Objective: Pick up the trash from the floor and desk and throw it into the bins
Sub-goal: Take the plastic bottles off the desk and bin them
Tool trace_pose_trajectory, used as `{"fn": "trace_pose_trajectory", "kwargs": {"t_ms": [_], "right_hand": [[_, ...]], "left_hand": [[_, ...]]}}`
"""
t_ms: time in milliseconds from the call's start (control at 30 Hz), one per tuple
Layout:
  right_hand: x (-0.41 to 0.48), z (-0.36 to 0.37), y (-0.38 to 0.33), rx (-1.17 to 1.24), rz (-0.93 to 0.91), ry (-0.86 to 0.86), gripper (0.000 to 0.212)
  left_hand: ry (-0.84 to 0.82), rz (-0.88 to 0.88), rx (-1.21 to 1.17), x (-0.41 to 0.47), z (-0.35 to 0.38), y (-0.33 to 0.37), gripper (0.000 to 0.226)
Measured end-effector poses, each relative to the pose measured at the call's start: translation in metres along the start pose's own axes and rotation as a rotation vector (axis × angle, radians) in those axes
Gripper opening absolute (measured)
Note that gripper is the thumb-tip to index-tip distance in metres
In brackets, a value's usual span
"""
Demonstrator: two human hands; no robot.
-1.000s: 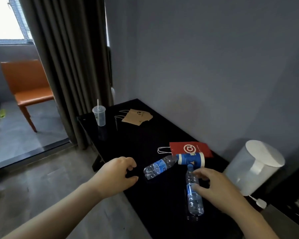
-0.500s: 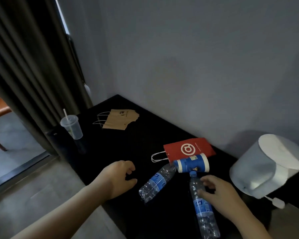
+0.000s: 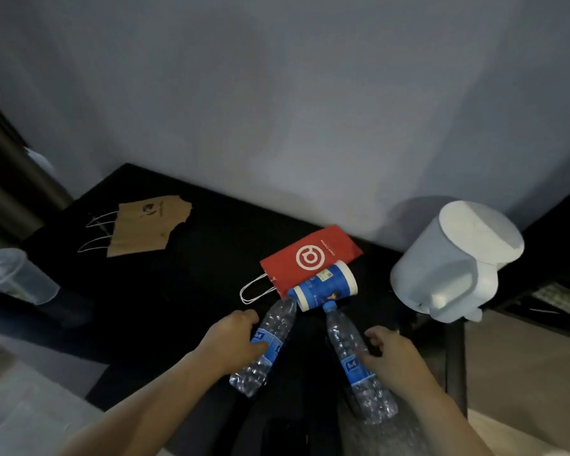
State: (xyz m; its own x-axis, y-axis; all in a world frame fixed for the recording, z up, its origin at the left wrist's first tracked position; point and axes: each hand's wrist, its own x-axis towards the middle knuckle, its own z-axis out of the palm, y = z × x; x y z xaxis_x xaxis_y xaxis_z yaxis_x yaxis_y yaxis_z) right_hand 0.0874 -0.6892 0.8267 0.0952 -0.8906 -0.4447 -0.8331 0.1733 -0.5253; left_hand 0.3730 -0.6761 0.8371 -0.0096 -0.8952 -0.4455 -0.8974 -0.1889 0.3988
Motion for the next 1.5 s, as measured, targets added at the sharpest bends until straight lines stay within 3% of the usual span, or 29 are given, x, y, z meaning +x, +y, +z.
{"fn": "trace_pose_trajectory", "kwargs": {"t_ms": [100,267,467,667,1033,1200,1500], "right_hand": [[0.006,0.010,0.008,-0.016,0.114,0.002,0.056],[0.016,0.026,0.012,-0.006,0.220,0.019,0.067],[0.031,0.045,0.011,-0.043,0.280,0.016,0.062],[0.040,0.059,0.012,-0.060,0.317,0.021,0.072],[0.035,0.080,0.014,0.084,0.386,0.038,0.069],[0.025,0.079,0.010,0.200,0.382,0.165,0.065],[0.011,0.064,-0.018,0.358,0.321,0.325,0.050]], "left_hand": [[-0.060,-0.001,0.013,0.020,0.011,-0.005,0.051],[-0.091,0.030,0.043,0.045,0.024,-0.011,0.044],[-0.207,-0.020,0.017,0.065,0.038,-0.019,0.050],[-0.253,-0.044,-0.008,0.077,0.048,-0.026,0.053],[-0.336,-0.114,-0.168,0.081,0.056,-0.036,0.059],[-0.299,-0.100,-0.214,0.077,0.046,-0.040,0.054],[-0.004,-0.007,-0.382,0.061,-0.005,-0.045,0.051]]}}
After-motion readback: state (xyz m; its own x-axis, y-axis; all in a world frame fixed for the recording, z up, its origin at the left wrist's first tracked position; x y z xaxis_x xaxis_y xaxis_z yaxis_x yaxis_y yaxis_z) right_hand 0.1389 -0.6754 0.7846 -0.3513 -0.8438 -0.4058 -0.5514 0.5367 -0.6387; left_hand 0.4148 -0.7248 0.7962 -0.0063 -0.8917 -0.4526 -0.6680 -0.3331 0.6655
